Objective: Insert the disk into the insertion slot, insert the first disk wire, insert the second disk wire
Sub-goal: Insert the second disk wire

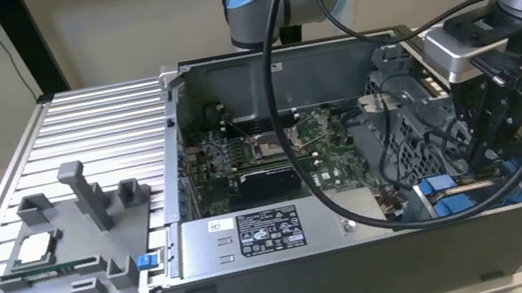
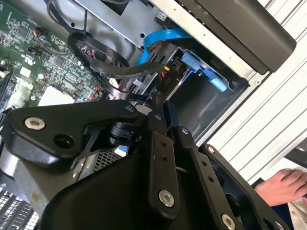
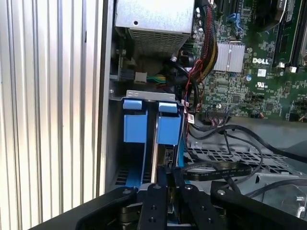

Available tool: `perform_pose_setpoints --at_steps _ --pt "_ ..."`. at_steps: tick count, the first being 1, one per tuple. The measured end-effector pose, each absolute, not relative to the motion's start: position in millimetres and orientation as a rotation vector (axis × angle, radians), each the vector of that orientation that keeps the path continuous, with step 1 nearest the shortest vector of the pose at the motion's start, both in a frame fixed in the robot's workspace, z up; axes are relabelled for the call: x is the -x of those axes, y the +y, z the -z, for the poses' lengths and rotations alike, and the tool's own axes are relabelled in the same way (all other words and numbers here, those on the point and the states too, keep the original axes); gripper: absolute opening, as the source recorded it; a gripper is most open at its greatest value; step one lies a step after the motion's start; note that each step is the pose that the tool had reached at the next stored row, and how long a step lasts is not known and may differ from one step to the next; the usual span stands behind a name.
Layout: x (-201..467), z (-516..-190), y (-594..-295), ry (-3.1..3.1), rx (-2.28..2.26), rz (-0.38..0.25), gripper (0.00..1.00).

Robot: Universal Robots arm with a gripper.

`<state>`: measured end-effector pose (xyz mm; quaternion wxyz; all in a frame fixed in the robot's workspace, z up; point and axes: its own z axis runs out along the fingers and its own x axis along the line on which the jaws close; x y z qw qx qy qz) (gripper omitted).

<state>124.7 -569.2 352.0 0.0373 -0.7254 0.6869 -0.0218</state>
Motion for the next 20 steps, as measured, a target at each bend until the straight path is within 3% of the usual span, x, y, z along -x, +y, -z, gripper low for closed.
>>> perform_pose_setpoints --at_steps 20 --pt "-125.7 -343.0 -567.4 2.102 2.220 0.070 0.00"
